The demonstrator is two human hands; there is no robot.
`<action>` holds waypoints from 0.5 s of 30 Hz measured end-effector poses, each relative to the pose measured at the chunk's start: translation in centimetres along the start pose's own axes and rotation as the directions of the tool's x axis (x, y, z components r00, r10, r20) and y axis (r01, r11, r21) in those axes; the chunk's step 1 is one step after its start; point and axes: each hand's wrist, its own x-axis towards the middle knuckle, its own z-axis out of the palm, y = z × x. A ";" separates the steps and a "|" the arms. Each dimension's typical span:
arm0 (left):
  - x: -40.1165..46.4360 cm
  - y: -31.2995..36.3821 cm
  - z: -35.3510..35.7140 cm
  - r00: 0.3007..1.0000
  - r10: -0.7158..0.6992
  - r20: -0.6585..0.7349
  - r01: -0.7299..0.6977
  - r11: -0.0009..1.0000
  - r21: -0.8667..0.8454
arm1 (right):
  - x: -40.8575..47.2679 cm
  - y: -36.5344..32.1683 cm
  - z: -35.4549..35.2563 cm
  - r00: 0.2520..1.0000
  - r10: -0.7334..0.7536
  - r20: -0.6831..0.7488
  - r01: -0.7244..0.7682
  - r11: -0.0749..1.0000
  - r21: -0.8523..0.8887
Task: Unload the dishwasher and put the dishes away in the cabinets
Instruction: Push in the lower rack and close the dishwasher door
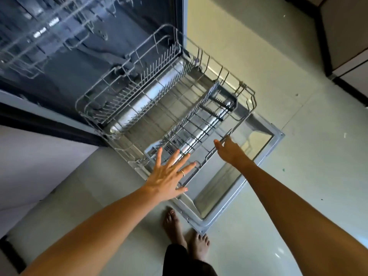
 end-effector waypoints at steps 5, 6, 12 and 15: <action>0.2 -0.6 3.1 0.989 0.043 0.139 -0.044 0.999 0.007 | 0.8 -0.3 2.5 0.972 0.197 -0.125 -0.141 0.922 0.362; 0.3 -1.0 3.7 0.985 0.043 0.165 -0.046 0.999 0.014 | 1.2 -0.5 3.0 0.965 0.231 -0.128 -0.156 0.890 0.429; 1.2 -4.1 4.9 0.979 0.004 0.205 -0.005 1.000 0.002 | 2.7 -2.5 3.1 0.934 0.325 -0.149 -0.170 0.771 0.613; 1.4 -5.8 4.8 0.984 -0.001 0.177 0.001 1.000 0.002 | 3.4 -3.9 2.9 0.939 0.318 -0.130 -0.176 0.771 0.612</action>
